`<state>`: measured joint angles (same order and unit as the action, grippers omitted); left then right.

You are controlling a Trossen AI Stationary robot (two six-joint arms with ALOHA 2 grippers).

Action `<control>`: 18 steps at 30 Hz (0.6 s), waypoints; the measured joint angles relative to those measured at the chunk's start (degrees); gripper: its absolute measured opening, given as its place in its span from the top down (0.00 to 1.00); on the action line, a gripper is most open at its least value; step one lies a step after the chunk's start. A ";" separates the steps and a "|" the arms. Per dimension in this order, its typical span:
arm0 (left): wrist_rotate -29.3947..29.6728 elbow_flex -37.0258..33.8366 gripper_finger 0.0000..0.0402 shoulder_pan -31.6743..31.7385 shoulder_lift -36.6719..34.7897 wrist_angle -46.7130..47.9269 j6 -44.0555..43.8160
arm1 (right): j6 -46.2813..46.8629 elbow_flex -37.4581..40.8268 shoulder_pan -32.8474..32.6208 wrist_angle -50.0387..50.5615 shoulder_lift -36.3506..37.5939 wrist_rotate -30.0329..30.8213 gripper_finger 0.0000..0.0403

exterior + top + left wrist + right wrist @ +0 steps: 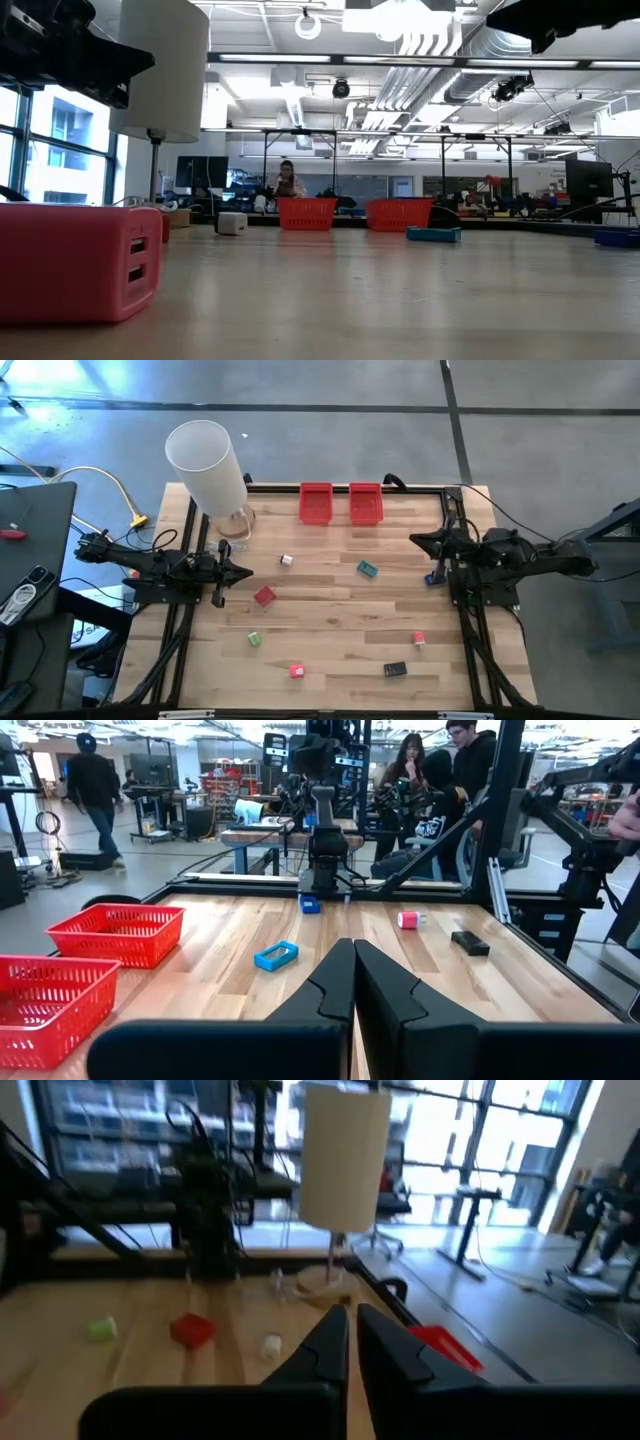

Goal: Pick & Place Office items
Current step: Put the light blue timer into the left red bin

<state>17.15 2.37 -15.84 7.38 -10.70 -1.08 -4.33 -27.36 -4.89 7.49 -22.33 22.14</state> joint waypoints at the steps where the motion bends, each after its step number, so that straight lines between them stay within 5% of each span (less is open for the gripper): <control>1: 0.00 0.00 1.00 0.00 0.00 0.00 0.00 | 0.30 -1.15 0.00 1.07 -1.70 1.11 0.93; 6: -0.02 0.00 1.00 0.00 0.00 -0.02 -0.24 | 1.64 -5.82 0.00 6.03 -9.57 5.44 0.77; 18: 0.25 0.00 1.00 0.00 1.13 -0.09 -0.57 | 6.81 -10.84 0.00 6.56 -22.08 4.29 0.37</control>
<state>17.39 2.37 -15.84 8.51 -10.79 -1.66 2.47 -38.21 -4.89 14.05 -44.41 26.43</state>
